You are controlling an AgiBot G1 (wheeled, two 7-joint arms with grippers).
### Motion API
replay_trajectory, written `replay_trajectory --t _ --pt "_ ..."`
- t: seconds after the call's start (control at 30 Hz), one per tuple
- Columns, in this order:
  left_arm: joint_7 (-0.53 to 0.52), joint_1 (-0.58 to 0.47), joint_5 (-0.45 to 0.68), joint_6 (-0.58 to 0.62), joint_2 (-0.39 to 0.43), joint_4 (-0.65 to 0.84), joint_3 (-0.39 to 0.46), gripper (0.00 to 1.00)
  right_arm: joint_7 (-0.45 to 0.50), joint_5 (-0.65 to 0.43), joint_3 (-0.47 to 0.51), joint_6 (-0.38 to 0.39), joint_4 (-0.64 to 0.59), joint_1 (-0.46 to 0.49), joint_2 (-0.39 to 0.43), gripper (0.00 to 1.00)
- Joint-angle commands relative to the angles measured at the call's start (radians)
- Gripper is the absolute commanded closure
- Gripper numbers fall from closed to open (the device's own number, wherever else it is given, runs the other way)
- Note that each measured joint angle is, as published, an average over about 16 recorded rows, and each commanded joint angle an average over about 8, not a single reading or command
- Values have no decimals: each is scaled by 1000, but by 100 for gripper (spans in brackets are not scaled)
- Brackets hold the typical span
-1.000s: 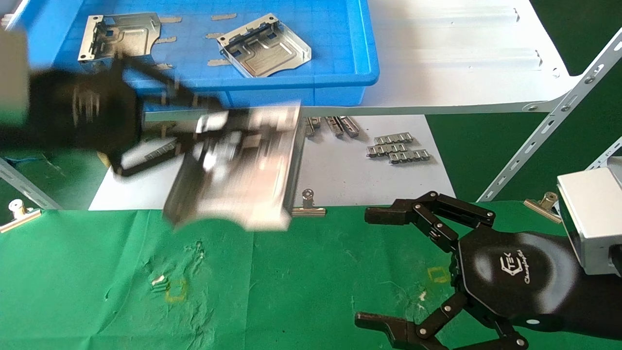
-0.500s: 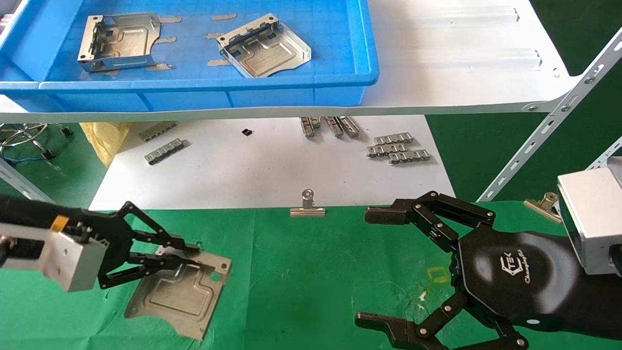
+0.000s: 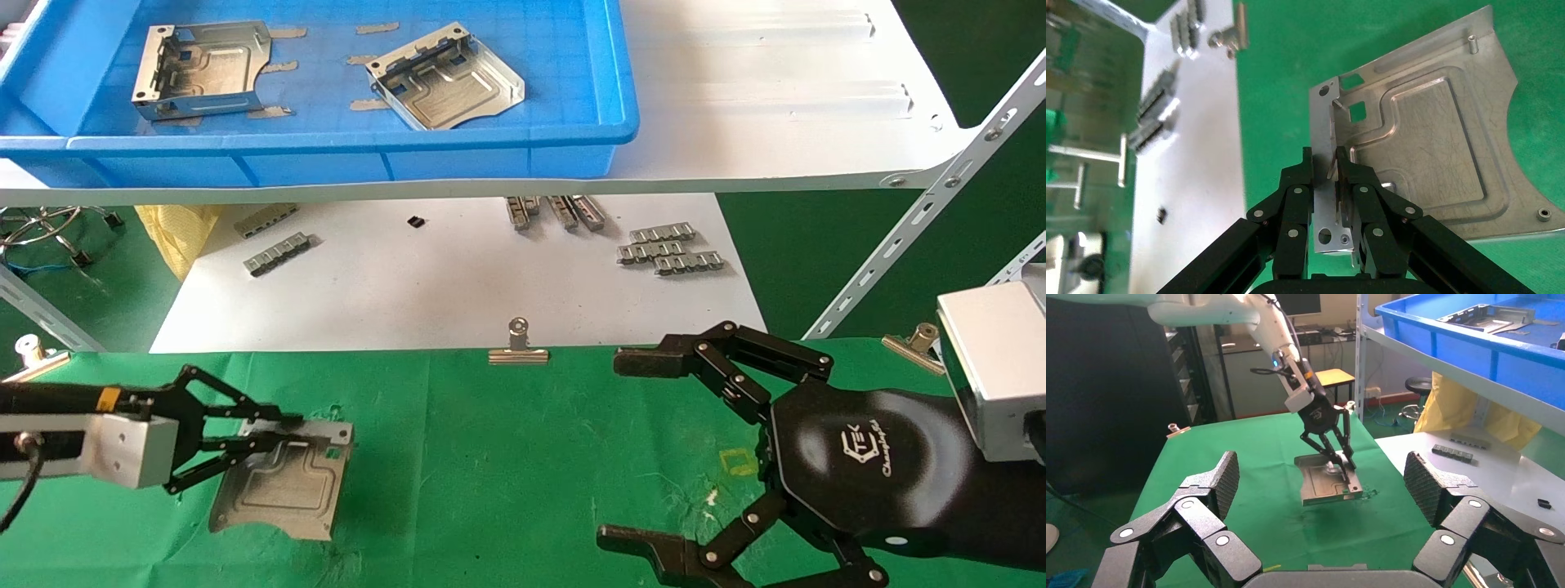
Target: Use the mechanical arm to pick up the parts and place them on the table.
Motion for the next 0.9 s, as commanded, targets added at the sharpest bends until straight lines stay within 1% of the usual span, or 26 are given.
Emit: replay_trajectory --t 0.03,0.1,0.13,0.17,0.2,0.5,0.63,0.8,0.9 --pt "11 20 -7 -8 1 17 -2 42 0 0 0 0 0 0 0 0" --pt "21 34 -12 -20 3 25 -5 17 0 0 0 0 0 0 0 0" --pt "25 40 -14 -25 5 27 -6 8 0 0 0 0 0 0 0 0" --pt "30 45 -17 -28 6 29 -7 1 0 0 0 0 0 0 0 0" --pt "33 50 -19 -30 6 31 -9 0 0 0 0 0 0 0 0 0" --pt "66 69 -28 -22 5 33 -12 0 0 0 0 0 0 0 0 0" --pt "56 66 -31 -18 2 32 -14 0 0 0 -1 0 0 0 0 0" --pt "-14 64 -52 25 -1 42 -16 0 0 0 -1 0 0 0 0 0" --pt "-97 70 -80 67 -1 64 -18 0 0 0 -1 0 0 0 0 0"
